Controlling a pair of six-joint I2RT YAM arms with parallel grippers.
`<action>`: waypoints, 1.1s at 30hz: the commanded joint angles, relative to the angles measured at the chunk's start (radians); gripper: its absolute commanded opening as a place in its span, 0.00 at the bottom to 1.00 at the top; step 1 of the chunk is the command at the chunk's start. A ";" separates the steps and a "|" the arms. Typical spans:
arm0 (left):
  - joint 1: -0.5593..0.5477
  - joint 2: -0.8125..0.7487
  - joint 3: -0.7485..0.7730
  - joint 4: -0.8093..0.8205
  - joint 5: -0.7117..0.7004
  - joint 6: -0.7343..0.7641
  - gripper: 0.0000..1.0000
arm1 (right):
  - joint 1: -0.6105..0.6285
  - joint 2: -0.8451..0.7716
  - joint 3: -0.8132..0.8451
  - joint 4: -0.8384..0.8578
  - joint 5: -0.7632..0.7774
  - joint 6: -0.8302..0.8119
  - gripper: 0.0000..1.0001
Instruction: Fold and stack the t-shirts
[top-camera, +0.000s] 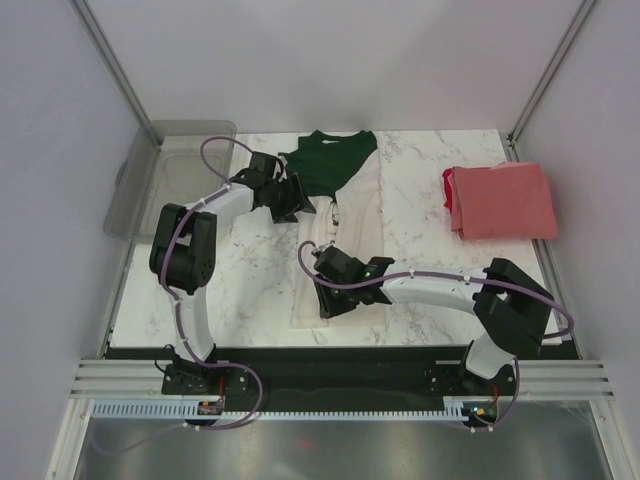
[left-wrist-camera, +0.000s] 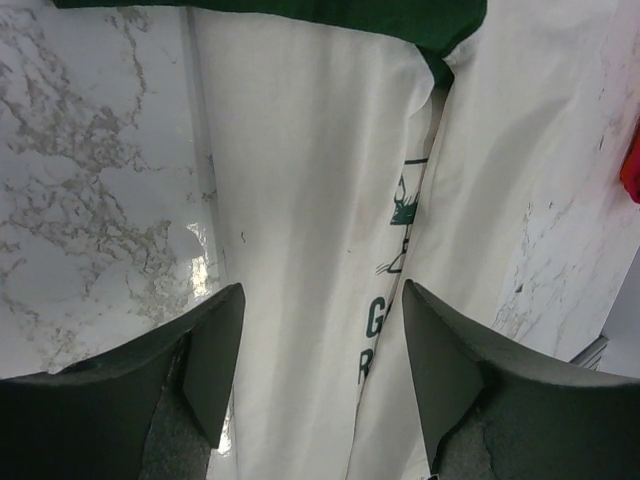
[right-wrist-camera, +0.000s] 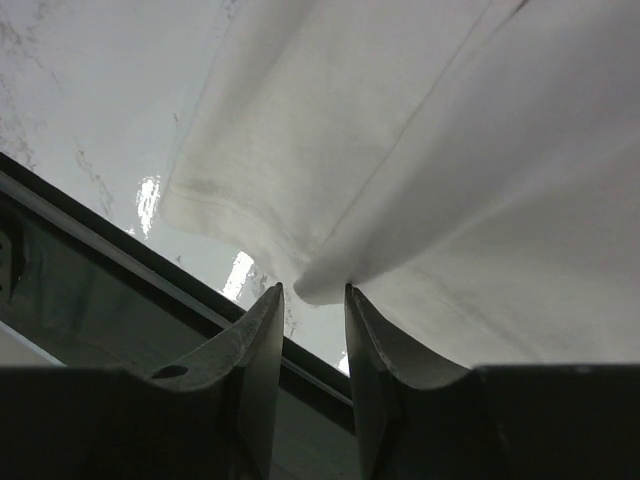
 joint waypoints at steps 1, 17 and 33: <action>-0.007 0.035 0.031 0.047 0.033 0.055 0.71 | 0.009 -0.023 -0.045 -0.009 0.050 0.045 0.38; -0.018 0.089 0.066 0.053 0.031 0.074 0.70 | 0.043 -0.108 -0.111 -0.020 0.055 0.092 0.33; -0.019 0.058 0.048 0.050 0.007 0.080 0.70 | 0.066 0.095 0.136 -0.164 0.265 0.050 0.44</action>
